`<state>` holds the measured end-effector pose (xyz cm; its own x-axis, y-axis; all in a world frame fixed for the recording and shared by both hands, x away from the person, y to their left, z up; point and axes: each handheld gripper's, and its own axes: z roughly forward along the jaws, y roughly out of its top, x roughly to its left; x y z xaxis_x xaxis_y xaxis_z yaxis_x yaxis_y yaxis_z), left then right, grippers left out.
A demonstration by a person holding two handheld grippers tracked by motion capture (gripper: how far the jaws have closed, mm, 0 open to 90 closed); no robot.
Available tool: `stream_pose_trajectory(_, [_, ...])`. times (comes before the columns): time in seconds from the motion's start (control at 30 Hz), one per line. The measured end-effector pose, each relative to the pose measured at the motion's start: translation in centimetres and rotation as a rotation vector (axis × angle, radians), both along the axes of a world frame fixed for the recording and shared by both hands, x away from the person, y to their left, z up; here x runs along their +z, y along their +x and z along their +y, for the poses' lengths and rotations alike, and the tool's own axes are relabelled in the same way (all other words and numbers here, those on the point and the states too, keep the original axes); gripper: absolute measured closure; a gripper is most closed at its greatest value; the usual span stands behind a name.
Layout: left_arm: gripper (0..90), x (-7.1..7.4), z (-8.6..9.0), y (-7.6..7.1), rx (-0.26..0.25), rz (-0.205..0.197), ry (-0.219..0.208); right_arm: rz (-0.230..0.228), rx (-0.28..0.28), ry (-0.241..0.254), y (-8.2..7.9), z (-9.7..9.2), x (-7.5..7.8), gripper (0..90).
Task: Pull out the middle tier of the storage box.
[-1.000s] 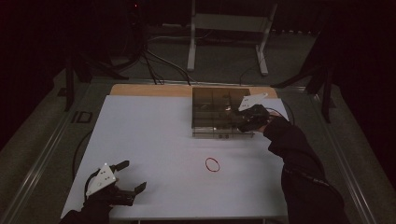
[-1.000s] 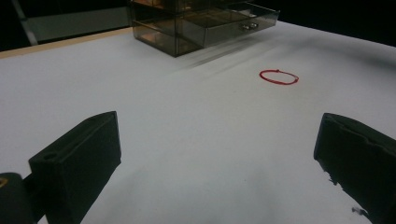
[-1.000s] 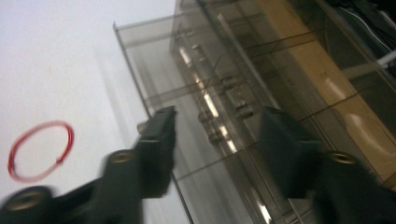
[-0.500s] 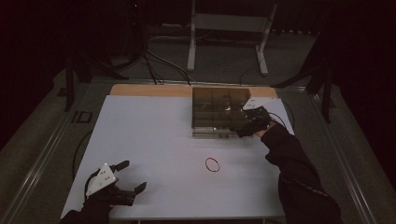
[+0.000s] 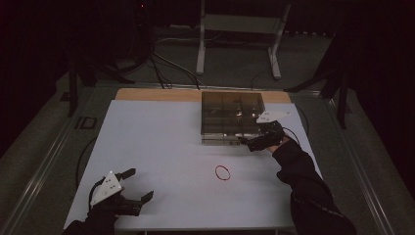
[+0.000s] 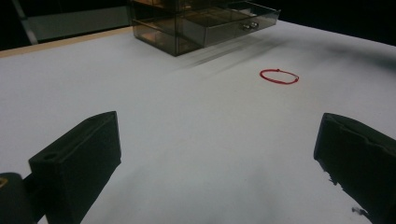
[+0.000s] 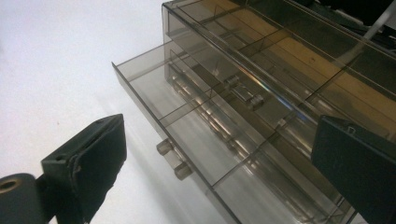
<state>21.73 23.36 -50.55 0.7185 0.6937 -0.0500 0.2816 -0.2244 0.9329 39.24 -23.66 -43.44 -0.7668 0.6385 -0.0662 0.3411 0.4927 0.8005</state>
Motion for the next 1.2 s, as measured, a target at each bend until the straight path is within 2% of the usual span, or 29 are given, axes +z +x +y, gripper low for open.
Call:
stream_pose_trajectory(0.1, [2.2,0.0,0.0,0.0,0.0,-0.001,0.0,0.0,-0.014,0.027,-0.4,-0.3,-0.3,4.1])
stream_pose_trajectory(0.47, [2.2,0.0,0.0,0.1,0.0,-0.001,-0.001,0.001,-0.032,0.027,-1.5,-0.5,-0.7,4.1])
stream_pose_trajectory(0.77, [2.2,-0.3,0.2,0.5,0.003,0.012,-0.014,0.038,-0.044,0.044,-2.7,0.4,-1.2,4.1])
stream_pose_trajectory(0.97, [2.2,-0.2,0.2,0.4,-0.001,0.007,-0.007,0.044,-0.031,0.056,-3.6,1.3,-1.9,6.5])
stream_pose_trajectory(1.07, [2.2,-0.2,0.2,0.4,0.002,0.006,-0.012,0.041,-0.027,0.046,-3.8,1.6,-2.1,6.5])
stream_pose_trajectory(1.2, [2.2,-0.2,0.3,0.3,0.003,0.008,-0.013,0.049,-0.023,0.062,-4.0,1.9,-2.2,6.5])
